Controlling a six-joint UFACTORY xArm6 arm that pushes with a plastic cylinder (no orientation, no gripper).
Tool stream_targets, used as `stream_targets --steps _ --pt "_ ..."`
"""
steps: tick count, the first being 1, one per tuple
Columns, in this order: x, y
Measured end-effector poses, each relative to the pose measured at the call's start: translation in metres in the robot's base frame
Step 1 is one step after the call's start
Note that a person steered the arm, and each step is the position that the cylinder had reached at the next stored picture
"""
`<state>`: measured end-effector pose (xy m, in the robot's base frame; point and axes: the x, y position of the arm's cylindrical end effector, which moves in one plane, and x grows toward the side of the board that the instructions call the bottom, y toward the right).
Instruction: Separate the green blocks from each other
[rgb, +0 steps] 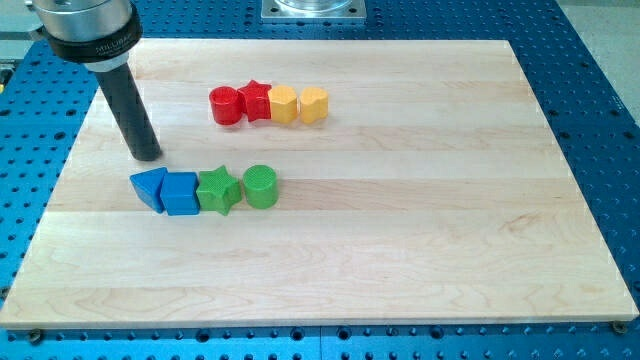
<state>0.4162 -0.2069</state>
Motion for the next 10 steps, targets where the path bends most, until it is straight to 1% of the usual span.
stream_targets --steps 1,2,3,4,5,6,7,8,9,10 --pt "0.0 0.0" --pt "-0.012 0.027" --pt "-0.03 0.091" --pt "-0.034 0.105" --pt "0.011 0.122" --pt "0.03 0.085" --pt "0.049 0.068" --pt "0.053 0.068" --pt "0.06 0.072" --pt "0.066 0.122"
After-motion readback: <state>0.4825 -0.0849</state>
